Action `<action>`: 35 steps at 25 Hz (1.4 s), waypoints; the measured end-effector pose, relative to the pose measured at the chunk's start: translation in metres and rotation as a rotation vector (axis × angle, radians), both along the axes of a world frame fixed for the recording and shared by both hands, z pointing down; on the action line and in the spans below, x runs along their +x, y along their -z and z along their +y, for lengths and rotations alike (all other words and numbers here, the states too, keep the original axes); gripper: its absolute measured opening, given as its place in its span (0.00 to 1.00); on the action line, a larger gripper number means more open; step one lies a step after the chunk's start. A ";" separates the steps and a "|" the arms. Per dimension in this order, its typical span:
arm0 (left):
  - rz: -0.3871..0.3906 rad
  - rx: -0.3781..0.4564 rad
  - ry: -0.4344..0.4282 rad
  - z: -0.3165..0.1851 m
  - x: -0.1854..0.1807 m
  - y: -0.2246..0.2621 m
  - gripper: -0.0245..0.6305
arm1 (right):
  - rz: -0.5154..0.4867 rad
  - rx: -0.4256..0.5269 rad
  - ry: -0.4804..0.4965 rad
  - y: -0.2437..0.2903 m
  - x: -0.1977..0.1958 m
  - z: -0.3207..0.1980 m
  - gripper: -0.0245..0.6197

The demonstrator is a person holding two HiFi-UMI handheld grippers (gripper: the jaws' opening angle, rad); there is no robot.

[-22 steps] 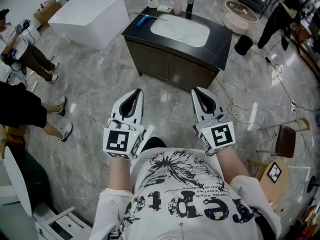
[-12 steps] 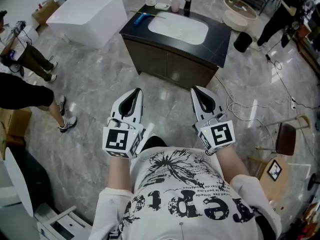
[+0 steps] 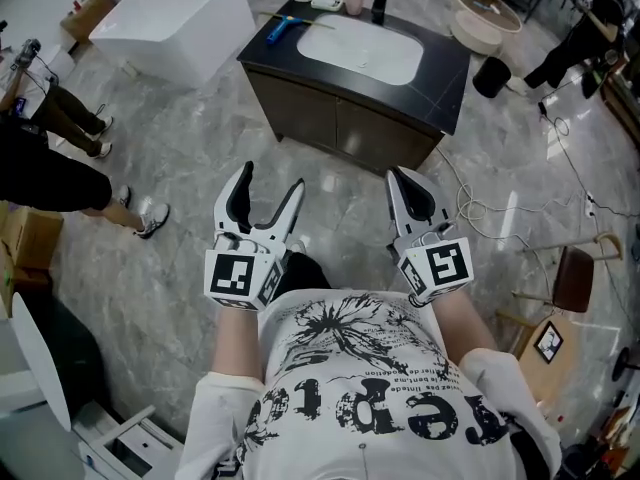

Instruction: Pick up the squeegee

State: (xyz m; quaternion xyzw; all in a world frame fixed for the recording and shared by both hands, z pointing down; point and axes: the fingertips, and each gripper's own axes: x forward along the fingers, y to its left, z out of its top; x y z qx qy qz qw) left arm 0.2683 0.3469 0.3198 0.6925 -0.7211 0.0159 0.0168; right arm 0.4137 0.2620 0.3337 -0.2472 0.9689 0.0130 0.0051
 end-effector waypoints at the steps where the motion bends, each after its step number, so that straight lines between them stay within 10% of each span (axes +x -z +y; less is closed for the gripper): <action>1: 0.004 0.002 0.007 -0.004 -0.008 -0.001 0.55 | 0.002 -0.003 0.001 -0.002 -0.007 -0.005 0.06; 9: 0.011 -0.008 0.007 -0.054 -0.101 -0.017 0.55 | 0.012 -0.005 -0.013 -0.015 -0.098 -0.054 0.06; 24: 0.035 -0.034 -0.136 -0.206 -0.396 -0.017 0.55 | 0.051 -0.018 -0.174 -0.008 -0.381 -0.189 0.06; 35: 0.076 -0.164 -0.202 -0.304 -0.466 -0.072 0.54 | 0.095 -0.087 -0.261 -0.040 -0.452 -0.276 0.06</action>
